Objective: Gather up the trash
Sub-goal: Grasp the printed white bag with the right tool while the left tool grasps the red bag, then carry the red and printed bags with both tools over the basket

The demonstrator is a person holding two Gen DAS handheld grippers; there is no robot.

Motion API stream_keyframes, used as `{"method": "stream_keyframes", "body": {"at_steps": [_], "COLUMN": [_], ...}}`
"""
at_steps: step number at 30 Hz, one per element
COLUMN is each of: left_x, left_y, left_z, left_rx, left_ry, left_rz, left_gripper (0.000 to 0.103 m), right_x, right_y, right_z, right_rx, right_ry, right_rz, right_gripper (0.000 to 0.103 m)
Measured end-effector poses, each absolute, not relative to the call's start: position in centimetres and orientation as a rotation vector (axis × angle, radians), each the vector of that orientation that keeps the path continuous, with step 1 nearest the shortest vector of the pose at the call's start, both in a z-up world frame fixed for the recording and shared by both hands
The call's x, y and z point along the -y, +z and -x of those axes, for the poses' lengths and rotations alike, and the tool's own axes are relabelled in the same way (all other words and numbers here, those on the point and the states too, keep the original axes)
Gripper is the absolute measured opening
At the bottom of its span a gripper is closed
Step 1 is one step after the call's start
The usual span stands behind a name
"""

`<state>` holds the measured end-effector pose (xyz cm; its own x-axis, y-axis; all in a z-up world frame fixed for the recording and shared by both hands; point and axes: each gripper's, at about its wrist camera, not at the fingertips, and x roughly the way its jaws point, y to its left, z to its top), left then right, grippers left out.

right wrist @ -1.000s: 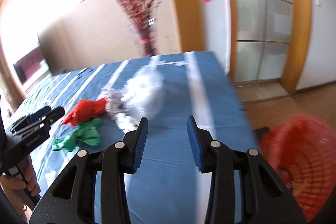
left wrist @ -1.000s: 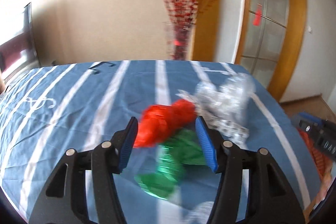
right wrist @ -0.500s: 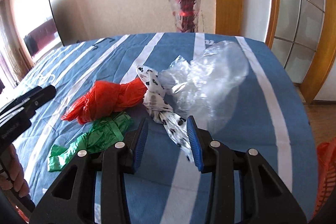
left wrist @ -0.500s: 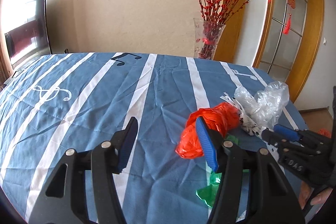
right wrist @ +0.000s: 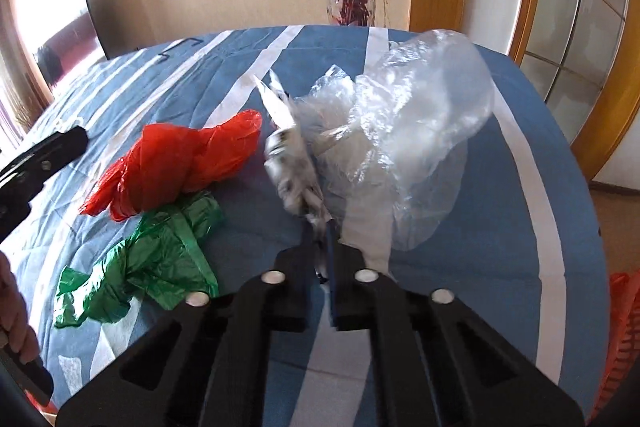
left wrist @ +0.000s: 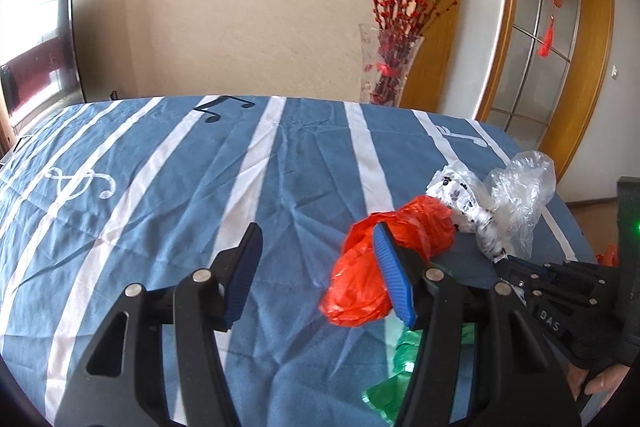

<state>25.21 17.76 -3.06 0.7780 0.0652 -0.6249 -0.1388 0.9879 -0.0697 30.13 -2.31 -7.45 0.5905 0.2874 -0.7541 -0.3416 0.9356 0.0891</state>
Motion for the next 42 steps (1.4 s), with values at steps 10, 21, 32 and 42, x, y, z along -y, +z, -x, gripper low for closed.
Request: {"method": "stream_keyframes", "body": {"at_steps": [10, 21, 32, 42], "left_x": [-14.2, -13.0, -14.3, -11.2], "left_y": [-4.4, -6.7, -3.1, 1.0], "left_z": [-28.4, -30.4, -28.4, -25.7], "left_rx": [-0.766, -0.873, -0.757, -0.665], "left_ry": [0.049, 0.042, 0.077, 0.034], "left_rz": [0.018, -0.002, 0.087, 0.066], "left_gripper": [0.064, 0.047, 0.034, 0.034], "right_x": [5.9, 8.7, 11.4, 14.0], "right_y": [-4.8, -3.8, -2.2, -0.3], "right_z": [-26.9, -26.2, -24.6, -22.2], "right_rx": [-0.751, -0.725, -0.677, -0.62], "right_ry": [0.383, 0.332, 0.289, 0.252], "right_rz": [-0.018, -0.037, -0.068, -0.094], "right_gripper": [0.003, 0.003, 0.003, 0.003]}}
